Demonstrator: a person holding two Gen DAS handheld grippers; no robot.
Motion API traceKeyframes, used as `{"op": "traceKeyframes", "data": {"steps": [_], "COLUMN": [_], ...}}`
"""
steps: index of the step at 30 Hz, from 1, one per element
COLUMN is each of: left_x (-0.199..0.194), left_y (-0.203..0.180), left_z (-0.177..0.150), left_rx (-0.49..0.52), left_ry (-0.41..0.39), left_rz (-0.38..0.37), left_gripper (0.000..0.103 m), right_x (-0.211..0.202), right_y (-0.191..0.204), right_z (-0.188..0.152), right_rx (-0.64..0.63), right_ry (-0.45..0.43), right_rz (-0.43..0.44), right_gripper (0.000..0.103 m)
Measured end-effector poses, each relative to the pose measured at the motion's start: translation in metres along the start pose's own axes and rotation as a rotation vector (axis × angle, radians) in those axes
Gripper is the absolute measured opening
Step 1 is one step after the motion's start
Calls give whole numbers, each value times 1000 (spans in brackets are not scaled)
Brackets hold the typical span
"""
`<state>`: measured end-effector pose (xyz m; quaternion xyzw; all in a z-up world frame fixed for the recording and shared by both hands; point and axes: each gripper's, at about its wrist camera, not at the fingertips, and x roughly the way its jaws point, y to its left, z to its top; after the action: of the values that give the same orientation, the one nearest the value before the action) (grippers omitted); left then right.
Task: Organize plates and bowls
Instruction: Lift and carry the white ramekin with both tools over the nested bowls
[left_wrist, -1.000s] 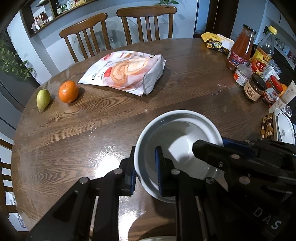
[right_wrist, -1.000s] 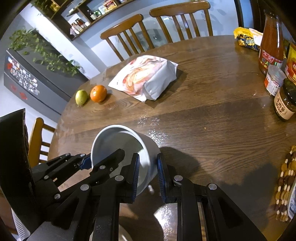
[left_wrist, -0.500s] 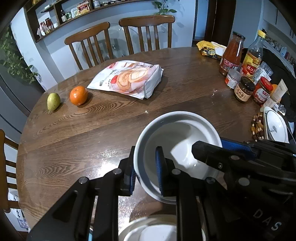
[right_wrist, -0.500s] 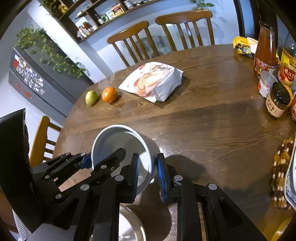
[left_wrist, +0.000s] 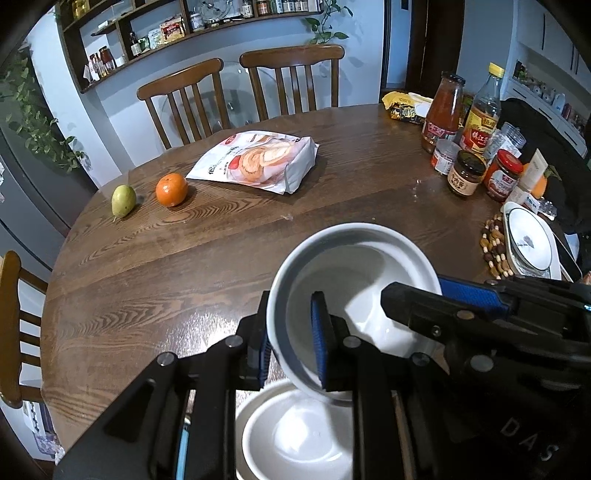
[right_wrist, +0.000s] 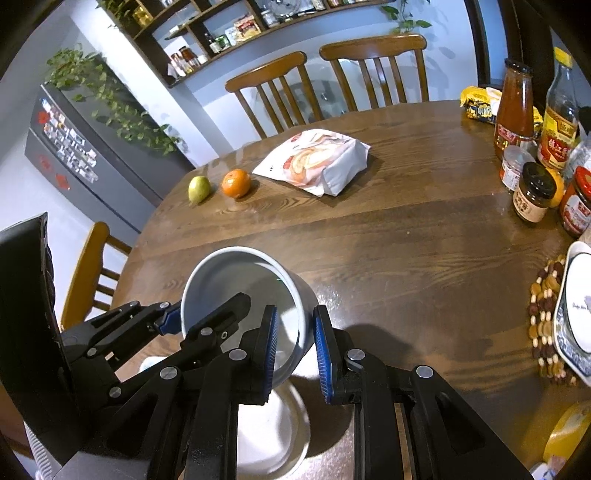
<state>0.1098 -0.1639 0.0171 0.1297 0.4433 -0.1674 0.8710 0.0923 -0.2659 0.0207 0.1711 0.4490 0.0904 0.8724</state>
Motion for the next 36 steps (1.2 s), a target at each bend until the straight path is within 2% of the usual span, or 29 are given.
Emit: {"op": "traceKeyframes", "data": {"steps": [13, 36], "left_x": [-26, -37], "left_y": [-2, 11], "left_z": [-29, -78], "left_rx": [-13, -72], "left_ry": [-16, 42], "left_rz": [17, 42], "left_gripper": [18, 20], "right_x": [-18, -12], "right_y": [15, 37], "right_z": [-30, -72], "right_rx": [-26, -69], "right_ry": [-4, 64], "right_rz": [14, 46], "right_gripper": [23, 23]}}
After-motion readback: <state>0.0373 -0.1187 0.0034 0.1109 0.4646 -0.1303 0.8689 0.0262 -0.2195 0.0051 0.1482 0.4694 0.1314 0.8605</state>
